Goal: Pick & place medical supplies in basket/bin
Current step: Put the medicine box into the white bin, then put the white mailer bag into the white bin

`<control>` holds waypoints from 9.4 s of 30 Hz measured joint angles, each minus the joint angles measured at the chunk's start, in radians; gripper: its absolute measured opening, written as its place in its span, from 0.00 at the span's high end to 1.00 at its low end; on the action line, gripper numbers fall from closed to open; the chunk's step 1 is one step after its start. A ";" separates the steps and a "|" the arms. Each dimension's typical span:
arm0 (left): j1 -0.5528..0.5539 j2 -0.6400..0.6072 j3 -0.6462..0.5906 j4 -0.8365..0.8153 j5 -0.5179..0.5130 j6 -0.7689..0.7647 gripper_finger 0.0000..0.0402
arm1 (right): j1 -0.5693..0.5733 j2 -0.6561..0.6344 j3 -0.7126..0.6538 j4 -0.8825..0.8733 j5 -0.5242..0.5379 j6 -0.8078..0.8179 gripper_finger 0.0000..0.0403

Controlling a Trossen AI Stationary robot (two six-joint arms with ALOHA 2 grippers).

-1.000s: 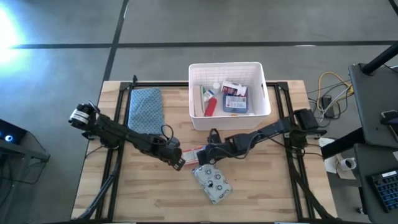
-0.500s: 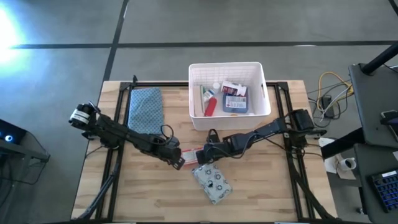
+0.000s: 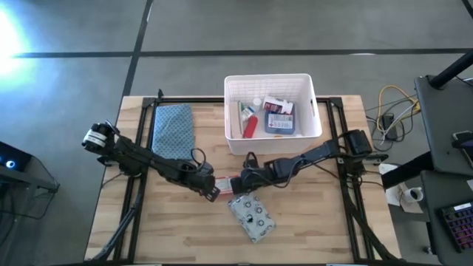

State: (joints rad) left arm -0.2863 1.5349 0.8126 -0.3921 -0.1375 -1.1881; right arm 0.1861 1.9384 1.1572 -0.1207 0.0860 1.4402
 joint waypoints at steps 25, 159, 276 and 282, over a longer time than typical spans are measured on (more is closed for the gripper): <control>0.000 0.000 -0.023 0.064 -0.029 0.000 0.82 | -0.025 -0.003 0.000 0.000 0.038 -0.049 0.97; 0.064 0.396 0.186 0.534 0.365 -0.175 0.82 | 0.137 -0.217 -0.588 0.627 -0.181 -0.001 0.48; 0.084 0.455 0.558 0.455 0.318 0.235 0.82 | 0.621 -0.441 -0.429 -0.153 0.040 0.626 0.39; 0.074 0.537 0.599 0.402 0.397 0.237 0.82 | 0.643 -0.341 -0.400 -0.113 0.038 0.654 0.39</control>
State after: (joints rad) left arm -0.2118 2.0723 1.4118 0.0098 0.2599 -0.9514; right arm 0.8294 1.5972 0.7569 -0.2334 0.1236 2.0946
